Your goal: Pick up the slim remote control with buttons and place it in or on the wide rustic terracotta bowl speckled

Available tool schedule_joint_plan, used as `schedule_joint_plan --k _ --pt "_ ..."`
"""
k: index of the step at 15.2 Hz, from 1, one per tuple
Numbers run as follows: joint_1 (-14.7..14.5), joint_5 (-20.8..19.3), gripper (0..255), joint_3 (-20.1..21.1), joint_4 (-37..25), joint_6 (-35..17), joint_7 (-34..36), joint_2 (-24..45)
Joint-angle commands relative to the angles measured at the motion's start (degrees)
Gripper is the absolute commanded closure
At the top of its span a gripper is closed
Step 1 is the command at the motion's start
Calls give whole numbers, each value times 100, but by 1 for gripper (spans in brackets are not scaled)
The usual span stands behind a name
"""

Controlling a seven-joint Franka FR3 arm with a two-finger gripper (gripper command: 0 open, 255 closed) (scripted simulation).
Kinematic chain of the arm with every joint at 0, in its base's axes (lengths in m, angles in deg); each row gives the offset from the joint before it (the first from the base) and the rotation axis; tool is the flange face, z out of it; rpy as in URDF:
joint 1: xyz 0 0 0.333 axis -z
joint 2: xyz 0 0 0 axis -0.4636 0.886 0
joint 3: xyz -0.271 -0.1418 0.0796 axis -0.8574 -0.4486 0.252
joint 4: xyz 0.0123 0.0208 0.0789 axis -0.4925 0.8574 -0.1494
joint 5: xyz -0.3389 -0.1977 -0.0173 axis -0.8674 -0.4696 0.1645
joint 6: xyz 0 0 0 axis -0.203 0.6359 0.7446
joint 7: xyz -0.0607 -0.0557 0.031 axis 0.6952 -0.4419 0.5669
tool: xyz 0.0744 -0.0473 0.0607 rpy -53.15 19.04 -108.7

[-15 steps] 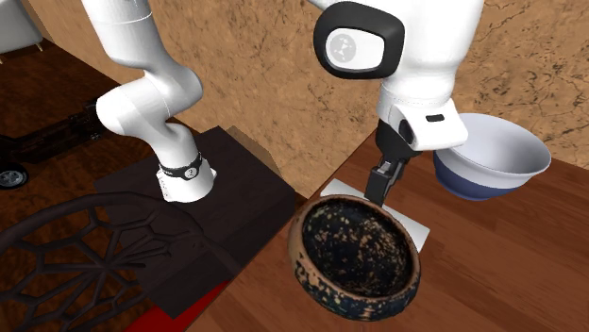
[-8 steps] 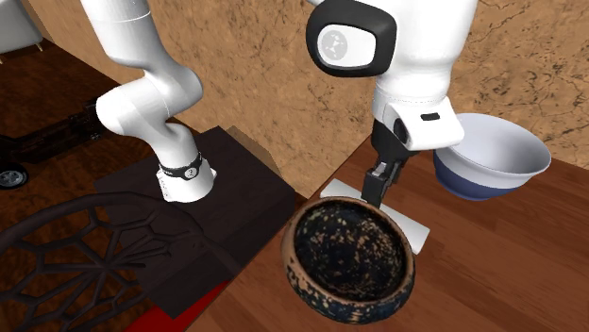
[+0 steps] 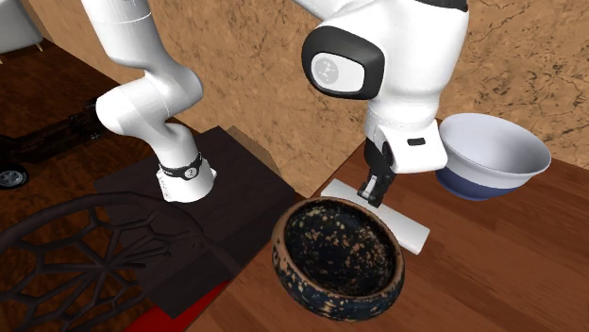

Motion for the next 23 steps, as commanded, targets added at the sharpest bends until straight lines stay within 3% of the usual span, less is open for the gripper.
schedule_joint_plan --k 1,2,5,13,20,21,23 --pt "0 0 255 0 0 0 0 0" --pt "0 0 0 0 0 0 0 0" --pt "-51 -522 0 -20 -957 635 123 560" --pt "-56 -577 0 -32 -603 98 160 747" --pt "-53 -578 0 -28 -603 98 160 748" --pt "-53 -576 255 -28 -591 94 161 740" --pt "-50 -577 255 -30 -588 87 157 745"
